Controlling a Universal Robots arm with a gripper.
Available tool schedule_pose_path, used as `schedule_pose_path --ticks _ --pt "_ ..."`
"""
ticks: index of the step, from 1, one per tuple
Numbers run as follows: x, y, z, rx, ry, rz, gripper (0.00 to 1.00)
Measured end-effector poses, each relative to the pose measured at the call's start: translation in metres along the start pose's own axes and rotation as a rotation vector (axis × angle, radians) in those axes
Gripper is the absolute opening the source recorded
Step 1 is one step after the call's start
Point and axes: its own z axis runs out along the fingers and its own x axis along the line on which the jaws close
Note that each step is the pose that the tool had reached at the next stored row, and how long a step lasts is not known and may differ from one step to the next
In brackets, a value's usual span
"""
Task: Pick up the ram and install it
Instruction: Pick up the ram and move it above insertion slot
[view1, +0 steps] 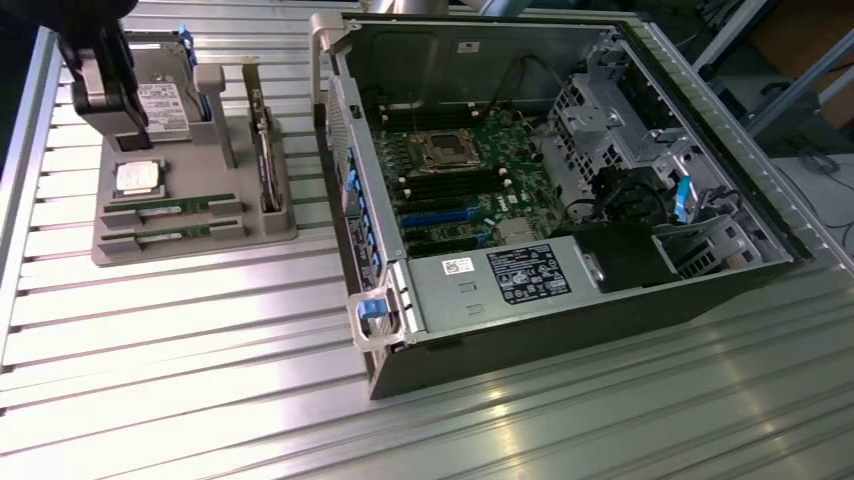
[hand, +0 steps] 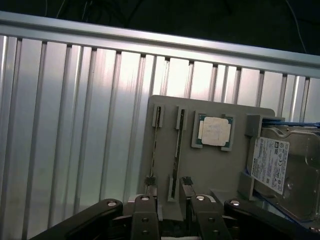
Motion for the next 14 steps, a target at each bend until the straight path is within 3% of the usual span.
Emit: schedule_pose_path --ticks 8,14 --pt "0.001 -0.0012 0.0279 0.0001 -0.0001 0.0 0.32" --pt "0.001 -0.0016 0.0387 0.0001 -0.0001 0.0 0.32"
